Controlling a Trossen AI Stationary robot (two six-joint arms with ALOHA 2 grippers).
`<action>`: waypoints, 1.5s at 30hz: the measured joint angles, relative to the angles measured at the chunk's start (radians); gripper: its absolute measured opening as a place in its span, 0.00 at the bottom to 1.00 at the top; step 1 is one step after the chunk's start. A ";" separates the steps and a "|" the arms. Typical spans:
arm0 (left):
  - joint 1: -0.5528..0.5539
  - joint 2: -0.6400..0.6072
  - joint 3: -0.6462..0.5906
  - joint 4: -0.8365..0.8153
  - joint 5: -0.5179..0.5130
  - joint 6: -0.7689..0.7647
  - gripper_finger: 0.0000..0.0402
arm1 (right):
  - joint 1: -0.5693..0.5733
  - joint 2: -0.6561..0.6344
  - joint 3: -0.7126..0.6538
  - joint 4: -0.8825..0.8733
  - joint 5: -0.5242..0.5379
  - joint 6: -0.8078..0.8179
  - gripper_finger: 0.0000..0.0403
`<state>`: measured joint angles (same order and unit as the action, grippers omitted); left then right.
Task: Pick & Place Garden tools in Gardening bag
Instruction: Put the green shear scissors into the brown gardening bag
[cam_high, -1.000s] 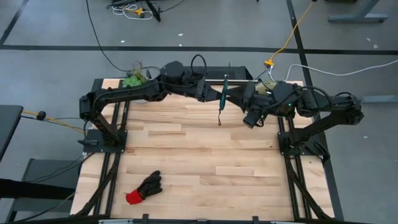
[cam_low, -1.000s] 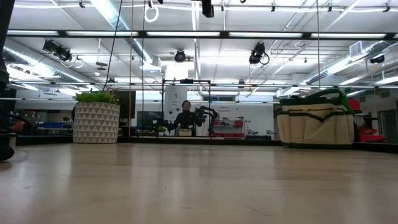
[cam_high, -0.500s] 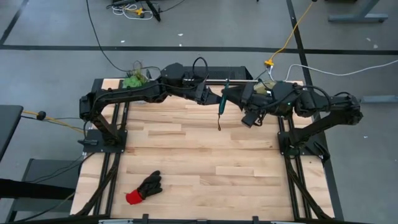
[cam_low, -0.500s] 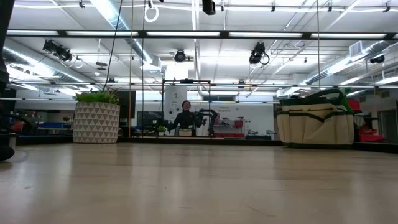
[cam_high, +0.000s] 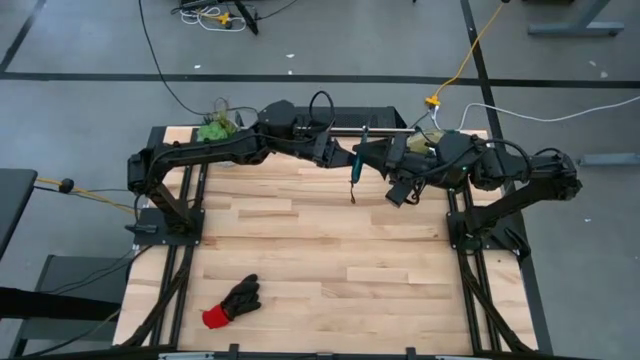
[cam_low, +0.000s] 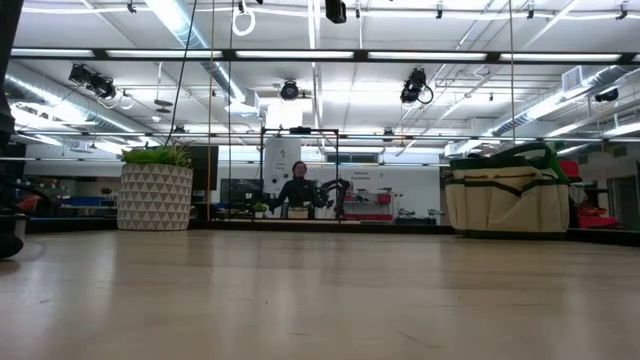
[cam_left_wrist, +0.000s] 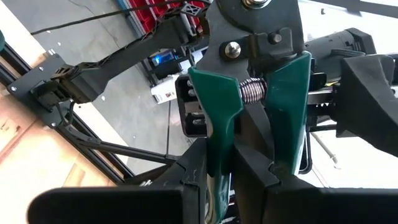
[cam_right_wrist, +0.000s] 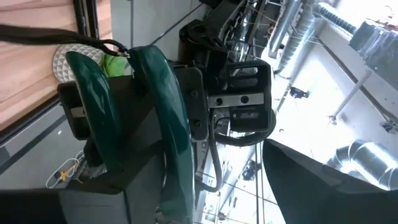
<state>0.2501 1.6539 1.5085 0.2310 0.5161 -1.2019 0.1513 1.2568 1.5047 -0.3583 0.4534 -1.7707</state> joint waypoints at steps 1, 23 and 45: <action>0.000 0.000 0.000 0.000 0.001 0.000 0.14 | 0.000 0.000 0.000 -0.002 0.000 0.000 0.65; 0.000 -0.001 0.000 0.003 -0.010 0.007 0.14 | 0.001 0.000 0.000 -0.064 0.036 0.005 0.10; 0.000 0.000 -0.001 0.002 -0.069 0.010 0.61 | 0.001 -0.002 0.000 -0.041 0.062 0.009 0.10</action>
<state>0.2504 1.6539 1.5074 0.2329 0.4469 -1.1923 0.1524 1.2549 1.5045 -0.3988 0.5150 -1.7618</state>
